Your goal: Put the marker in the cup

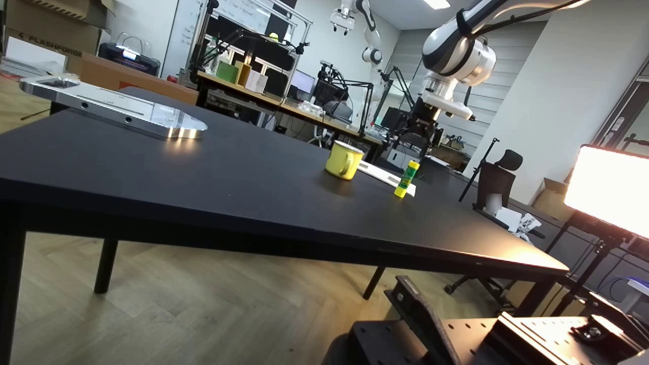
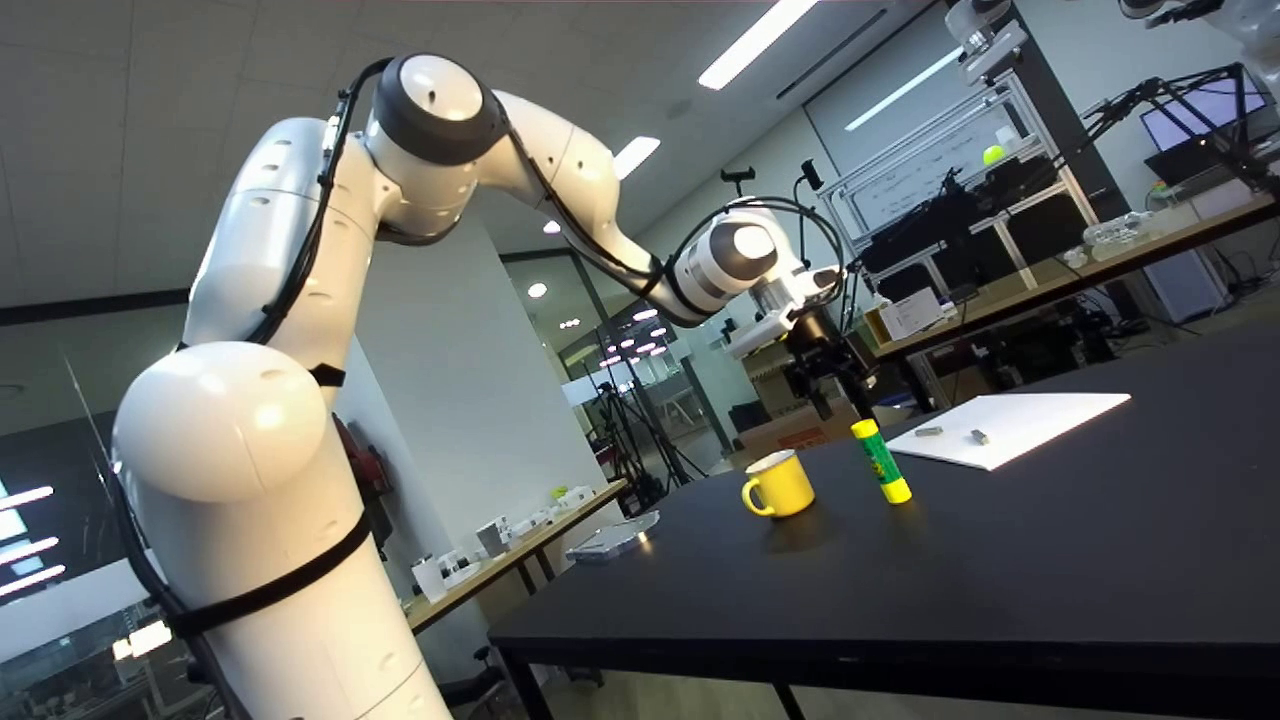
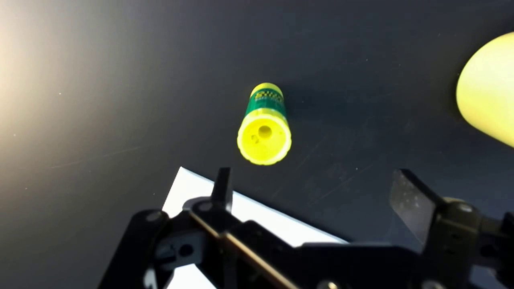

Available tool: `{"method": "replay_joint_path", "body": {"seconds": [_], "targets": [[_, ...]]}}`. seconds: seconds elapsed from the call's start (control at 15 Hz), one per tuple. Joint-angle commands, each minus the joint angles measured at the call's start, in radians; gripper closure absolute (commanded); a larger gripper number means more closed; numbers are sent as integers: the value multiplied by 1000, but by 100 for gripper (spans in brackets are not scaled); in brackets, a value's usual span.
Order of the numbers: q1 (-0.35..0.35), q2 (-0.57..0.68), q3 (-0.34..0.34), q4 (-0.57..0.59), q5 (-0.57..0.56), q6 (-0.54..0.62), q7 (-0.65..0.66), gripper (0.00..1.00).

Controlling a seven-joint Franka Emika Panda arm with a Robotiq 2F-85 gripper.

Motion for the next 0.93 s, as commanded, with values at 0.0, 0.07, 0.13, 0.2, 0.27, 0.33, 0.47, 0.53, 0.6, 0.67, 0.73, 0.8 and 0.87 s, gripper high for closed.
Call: {"method": "replay_joint_path", "body": {"seconds": [0.0, 0.07, 0.13, 0.2, 0.27, 0.33, 0.47, 0.53, 0.6, 0.67, 0.73, 0.8, 0.87], "targets": [[29, 2, -16, 3, 19, -44, 35, 0], [38, -4, -21, -6, 13, -47, 49, 0], [44, -10, -25, -12, 8, -51, 56, 0], [49, -14, -30, -16, 5, -50, 67, 0], [54, -18, -35, -19, 1, -53, 74, 0], [59, -21, -42, -23, -3, -53, 84, 0], [62, -19, -51, -28, -4, -39, 93, 0], [58, -15, -51, -29, 3, -30, 88, 0], [58, -11, -57, -29, 1, -29, 94, 0], [55, -12, -58, -32, 5, -34, 92, 0], [54, -14, -62, -38, 4, -34, 94, 0], [55, -16, -67, -45, 2, -31, 95, 0], [54, -16, -70, -49, 2, -27, 95, 0]]}}
